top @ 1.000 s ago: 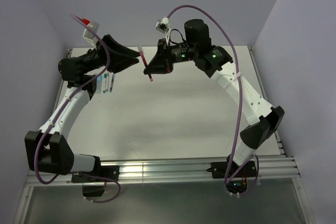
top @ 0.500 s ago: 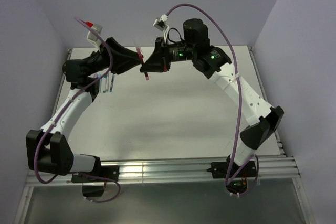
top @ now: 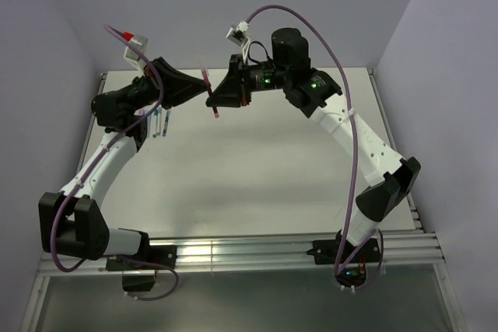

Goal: Insert the pens into the pen caps
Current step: Press the pen cap onto the pen, then place the pen at the center of the board.

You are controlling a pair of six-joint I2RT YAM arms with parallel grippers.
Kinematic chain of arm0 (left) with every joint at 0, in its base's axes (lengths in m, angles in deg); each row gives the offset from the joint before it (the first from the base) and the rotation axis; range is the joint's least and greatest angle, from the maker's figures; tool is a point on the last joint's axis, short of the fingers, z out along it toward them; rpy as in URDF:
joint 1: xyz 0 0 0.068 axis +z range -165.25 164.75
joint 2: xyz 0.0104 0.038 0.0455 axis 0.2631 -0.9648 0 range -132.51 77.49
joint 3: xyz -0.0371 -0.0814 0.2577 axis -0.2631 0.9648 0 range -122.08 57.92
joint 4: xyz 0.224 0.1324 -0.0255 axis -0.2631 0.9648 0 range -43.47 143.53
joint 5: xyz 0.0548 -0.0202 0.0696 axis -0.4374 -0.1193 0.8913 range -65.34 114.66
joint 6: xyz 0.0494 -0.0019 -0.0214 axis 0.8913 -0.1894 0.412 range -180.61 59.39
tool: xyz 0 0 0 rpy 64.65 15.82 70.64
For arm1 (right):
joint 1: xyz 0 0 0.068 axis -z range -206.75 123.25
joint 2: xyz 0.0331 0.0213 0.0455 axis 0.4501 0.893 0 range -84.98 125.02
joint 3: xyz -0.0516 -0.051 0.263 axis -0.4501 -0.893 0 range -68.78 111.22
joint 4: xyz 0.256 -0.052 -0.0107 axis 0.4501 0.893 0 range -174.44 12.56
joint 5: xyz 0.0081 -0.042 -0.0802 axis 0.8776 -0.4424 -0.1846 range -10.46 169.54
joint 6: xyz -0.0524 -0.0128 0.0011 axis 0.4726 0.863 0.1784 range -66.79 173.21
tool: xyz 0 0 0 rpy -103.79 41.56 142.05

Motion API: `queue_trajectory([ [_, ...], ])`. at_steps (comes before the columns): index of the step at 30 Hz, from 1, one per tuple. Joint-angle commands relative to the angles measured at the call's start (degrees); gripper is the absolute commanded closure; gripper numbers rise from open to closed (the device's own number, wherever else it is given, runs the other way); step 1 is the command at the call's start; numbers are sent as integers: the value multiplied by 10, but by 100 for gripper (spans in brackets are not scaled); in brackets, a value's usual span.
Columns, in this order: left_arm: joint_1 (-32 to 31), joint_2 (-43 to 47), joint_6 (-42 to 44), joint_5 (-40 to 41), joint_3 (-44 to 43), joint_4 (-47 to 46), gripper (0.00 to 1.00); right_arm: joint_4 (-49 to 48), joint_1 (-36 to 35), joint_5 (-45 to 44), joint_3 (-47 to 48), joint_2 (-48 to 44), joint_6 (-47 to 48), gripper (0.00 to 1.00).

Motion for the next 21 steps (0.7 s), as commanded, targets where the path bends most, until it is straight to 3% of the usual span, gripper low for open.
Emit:
queue_trajectory([
  [1,1,8,14,4,-15,-2,100,-17,-6,3,-17,-14,-3,78],
  [2,1,6,32,-9,-29,68,100,-16,-6,-2,-19,-16,-2,55],
  [3,2,5,49,-17,-36,95,100,-16,-6,-6,-25,-18,-1,45],
  [4,10,5,91,-25,-49,131,100,-14,-2,-11,-27,-21,-1,37],
  [6,19,3,162,-36,-71,310,100,-11,6,-16,-37,-30,3,25],
  [8,32,-5,340,-23,-134,474,100,-3,25,-24,-44,-36,9,17],
  [9,35,-10,410,28,-162,673,100,1,33,-26,-54,-45,23,17],
  [10,37,-16,527,67,-190,754,100,6,40,-36,-59,-49,30,17],
  [12,37,-37,589,163,-247,894,100,26,61,-54,-76,-59,45,15],
  [16,57,-95,692,249,-313,1031,100,58,92,-79,-92,-76,78,14],
  [21,79,-172,691,340,-334,1077,100,77,106,-85,-101,-89,92,14],
])
